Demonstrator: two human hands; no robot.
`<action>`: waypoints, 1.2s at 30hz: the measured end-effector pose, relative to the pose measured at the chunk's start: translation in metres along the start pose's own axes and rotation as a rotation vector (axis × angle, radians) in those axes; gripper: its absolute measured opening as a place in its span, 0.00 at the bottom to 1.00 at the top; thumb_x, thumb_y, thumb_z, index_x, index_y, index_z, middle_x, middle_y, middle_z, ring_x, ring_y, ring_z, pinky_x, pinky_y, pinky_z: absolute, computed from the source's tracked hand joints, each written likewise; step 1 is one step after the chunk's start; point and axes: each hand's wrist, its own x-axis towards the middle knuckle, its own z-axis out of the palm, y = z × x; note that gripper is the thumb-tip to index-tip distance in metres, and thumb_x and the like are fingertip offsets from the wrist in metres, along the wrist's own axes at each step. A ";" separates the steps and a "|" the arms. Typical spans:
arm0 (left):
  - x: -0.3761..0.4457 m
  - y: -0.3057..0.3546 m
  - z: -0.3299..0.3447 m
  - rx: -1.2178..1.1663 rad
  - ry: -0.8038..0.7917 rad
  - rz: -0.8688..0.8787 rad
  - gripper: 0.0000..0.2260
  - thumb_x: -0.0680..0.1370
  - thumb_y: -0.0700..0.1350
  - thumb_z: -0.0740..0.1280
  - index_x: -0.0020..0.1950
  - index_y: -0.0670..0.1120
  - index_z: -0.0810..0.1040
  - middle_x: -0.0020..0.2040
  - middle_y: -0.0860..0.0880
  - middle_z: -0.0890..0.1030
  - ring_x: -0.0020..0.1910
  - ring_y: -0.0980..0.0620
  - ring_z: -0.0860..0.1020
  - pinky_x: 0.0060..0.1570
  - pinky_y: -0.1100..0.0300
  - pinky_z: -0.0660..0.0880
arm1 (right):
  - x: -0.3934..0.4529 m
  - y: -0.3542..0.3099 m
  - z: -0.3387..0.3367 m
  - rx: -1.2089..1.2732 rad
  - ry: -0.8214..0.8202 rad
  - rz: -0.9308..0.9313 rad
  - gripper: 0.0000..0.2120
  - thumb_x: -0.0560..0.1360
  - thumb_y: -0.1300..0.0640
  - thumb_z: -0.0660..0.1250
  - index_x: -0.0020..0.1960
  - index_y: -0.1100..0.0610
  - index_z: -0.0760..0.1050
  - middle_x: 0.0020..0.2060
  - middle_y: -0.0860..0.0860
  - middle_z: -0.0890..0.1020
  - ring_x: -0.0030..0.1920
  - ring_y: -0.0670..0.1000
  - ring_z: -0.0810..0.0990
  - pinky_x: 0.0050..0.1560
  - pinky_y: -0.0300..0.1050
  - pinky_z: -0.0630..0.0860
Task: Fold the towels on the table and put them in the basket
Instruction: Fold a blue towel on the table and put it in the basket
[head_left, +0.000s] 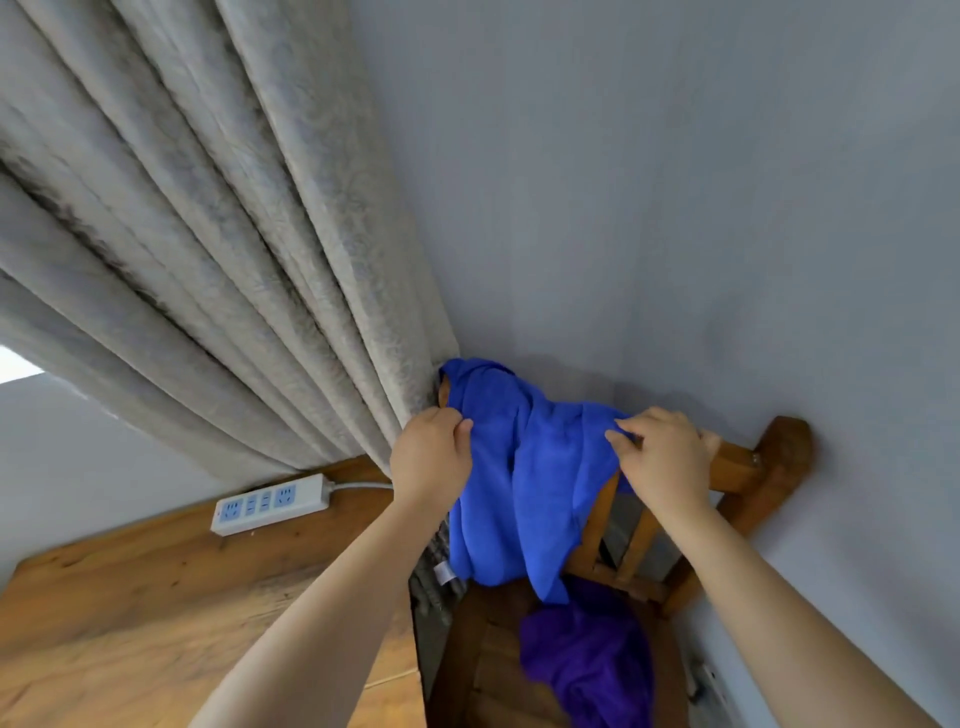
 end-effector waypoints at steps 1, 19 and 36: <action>-0.005 0.000 -0.004 -0.032 -0.002 0.026 0.12 0.81 0.44 0.57 0.38 0.43 0.69 0.36 0.49 0.69 0.40 0.48 0.70 0.37 0.61 0.62 | -0.003 0.005 -0.001 0.035 -0.003 0.017 0.09 0.75 0.57 0.65 0.51 0.58 0.81 0.48 0.55 0.82 0.53 0.58 0.76 0.41 0.42 0.48; -0.206 -0.086 -0.146 -0.550 0.259 -0.139 0.14 0.78 0.40 0.61 0.33 0.43 0.70 0.28 0.52 0.68 0.34 0.51 0.67 0.36 0.60 0.64 | -0.191 -0.138 -0.081 0.515 0.069 -0.329 0.05 0.70 0.65 0.69 0.43 0.68 0.81 0.34 0.56 0.78 0.39 0.52 0.74 0.37 0.28 0.67; -0.385 -0.305 -0.263 -0.232 0.486 -0.543 0.11 0.80 0.42 0.59 0.47 0.37 0.78 0.40 0.44 0.77 0.42 0.49 0.71 0.40 0.62 0.63 | -0.320 -0.311 -0.021 0.835 -0.462 -0.251 0.06 0.73 0.66 0.66 0.48 0.64 0.79 0.40 0.53 0.78 0.33 0.38 0.76 0.33 0.24 0.70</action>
